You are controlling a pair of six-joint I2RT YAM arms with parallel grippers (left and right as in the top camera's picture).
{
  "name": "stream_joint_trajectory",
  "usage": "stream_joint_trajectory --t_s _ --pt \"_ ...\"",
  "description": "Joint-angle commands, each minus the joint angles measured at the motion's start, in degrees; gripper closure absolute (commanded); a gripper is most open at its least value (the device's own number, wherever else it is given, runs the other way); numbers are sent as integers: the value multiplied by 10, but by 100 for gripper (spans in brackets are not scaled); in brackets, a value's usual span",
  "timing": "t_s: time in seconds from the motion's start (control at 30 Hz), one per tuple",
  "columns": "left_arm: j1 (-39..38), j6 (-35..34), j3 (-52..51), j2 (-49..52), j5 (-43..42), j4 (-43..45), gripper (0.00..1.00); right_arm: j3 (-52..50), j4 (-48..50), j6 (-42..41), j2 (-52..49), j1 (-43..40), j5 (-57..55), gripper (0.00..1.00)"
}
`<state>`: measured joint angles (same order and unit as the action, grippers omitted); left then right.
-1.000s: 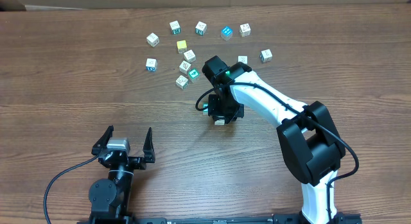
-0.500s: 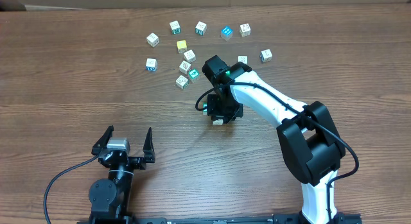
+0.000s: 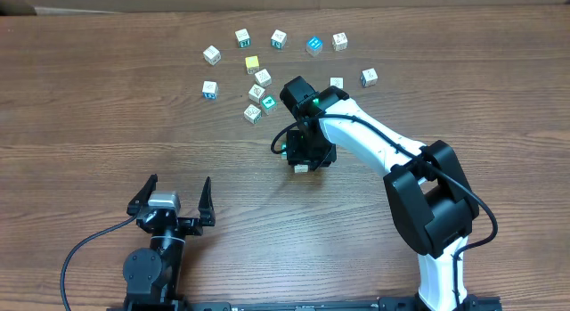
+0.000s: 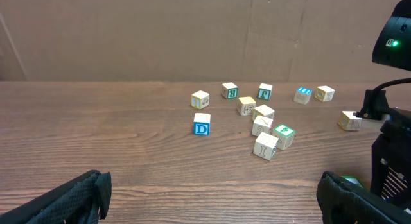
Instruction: Form a circle
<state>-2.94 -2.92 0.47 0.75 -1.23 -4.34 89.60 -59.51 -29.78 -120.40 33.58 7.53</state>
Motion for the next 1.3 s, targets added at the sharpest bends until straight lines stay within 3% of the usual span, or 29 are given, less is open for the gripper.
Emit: stream_joint_trajectory --t_s 0.0,0.2,0.33,0.47,0.77,0.9,1.0,1.27 --pt "4 8 -2 -5 2 -1 0 -3 5 2 4 2 3 51" --pt "4 8 -2 -5 2 -1 0 19 -4 3 5 -13 4 51" --pt "4 8 -2 -5 2 -1 0 70 -24 64 14 -35 57 50" --pt "4 8 -2 -5 2 -1 0 106 -36 63 20 -59 54 49" --pt "4 8 -2 -5 2 -1 0 116 -20 60 20 -170 54 47" --pt "4 8 -2 -5 2 -1 0 116 -17 60 19 -220 36 37" --pt "4 8 -2 -5 2 -1 0 116 -17 60 19 -250 17 14" --pt "4 8 -2 -5 2 -1 0 116 -7 60 18 -278 16 0"
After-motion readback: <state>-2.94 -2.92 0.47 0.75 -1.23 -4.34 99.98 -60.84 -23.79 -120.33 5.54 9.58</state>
